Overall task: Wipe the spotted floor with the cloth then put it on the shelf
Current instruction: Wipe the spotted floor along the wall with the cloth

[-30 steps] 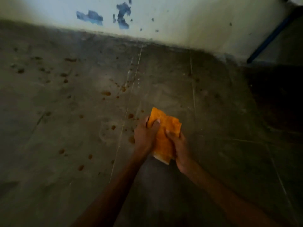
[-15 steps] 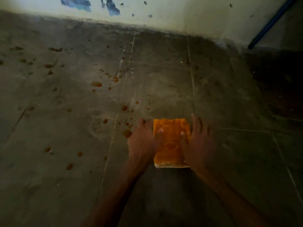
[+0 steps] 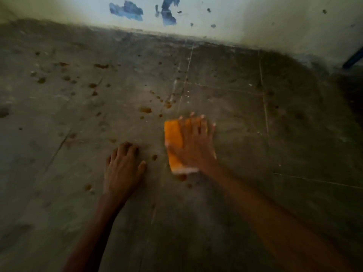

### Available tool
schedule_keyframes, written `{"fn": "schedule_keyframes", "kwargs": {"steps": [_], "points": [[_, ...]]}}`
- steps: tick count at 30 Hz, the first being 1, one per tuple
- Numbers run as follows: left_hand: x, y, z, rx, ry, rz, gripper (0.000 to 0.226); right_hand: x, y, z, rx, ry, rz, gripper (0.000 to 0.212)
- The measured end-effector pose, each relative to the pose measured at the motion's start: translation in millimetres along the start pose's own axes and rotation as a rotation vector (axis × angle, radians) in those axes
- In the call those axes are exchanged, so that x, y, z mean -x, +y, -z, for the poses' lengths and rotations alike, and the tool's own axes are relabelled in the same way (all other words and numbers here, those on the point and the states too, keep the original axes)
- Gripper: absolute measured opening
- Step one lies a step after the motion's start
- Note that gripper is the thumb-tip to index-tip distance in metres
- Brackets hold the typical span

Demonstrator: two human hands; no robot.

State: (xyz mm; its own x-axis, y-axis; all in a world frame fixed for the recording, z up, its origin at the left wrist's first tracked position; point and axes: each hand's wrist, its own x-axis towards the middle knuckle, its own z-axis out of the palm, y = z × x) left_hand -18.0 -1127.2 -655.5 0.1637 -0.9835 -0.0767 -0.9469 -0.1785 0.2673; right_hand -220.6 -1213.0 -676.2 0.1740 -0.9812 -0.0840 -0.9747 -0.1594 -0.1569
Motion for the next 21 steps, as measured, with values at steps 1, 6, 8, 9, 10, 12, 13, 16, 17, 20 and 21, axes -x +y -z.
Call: {"fn": "schedule_keyframes", "kwargs": {"steps": [1,6,8,9,10,12,13,16,17,20,21], "points": [[-2.8,-4.1,0.8,0.016,-0.046,0.001,0.06,37.8,-1.8,-2.4,0.019,-0.032,0.145,0.094],[-6.1,-9.2,-3.4,0.022,-0.033,-0.02,0.056,80.6,80.2,0.4,0.063,-0.072,0.177,0.095],[-6.8,-8.6,-5.9,0.019,-0.029,-0.025,0.053,6.4,76.5,6.3,0.014,-0.019,-0.12,0.097],[-7.4,-9.5,-6.1,0.018,-0.032,-0.029,0.053,-22.7,59.4,11.9,-0.048,-0.03,-0.249,0.096],[-7.6,-10.4,-5.5,0.019,-0.041,-0.037,0.053,-35.8,36.8,11.9,-0.071,-0.033,-0.307,0.095],[-8.8,-12.0,-3.8,0.026,-0.057,-0.046,0.054,-13.7,-5.0,0.6,-0.052,-0.016,-0.14,0.097],[-9.1,-11.3,-2.2,0.032,-0.061,-0.04,0.054,23.6,-16.4,-2.3,-0.019,-0.027,0.036,0.097],[-8.0,-6.6,-0.3,0.03,-0.06,-0.035,0.053,158.1,12.2,-5.9,0.014,-0.141,0.391,0.094],[-8.3,-5.9,-0.8,0.028,-0.067,-0.031,0.053,174.9,37.9,-3.8,0.03,-0.137,0.407,0.093],[-6.6,-7.7,-4.3,0.034,-0.09,-0.03,0.055,138.5,96.1,-3.4,0.148,-0.08,0.232,0.092],[-7.3,-8.9,-5.7,0.035,-0.085,-0.034,0.055,110.2,97.9,-2.2,0.143,-0.027,0.079,0.091]]}}
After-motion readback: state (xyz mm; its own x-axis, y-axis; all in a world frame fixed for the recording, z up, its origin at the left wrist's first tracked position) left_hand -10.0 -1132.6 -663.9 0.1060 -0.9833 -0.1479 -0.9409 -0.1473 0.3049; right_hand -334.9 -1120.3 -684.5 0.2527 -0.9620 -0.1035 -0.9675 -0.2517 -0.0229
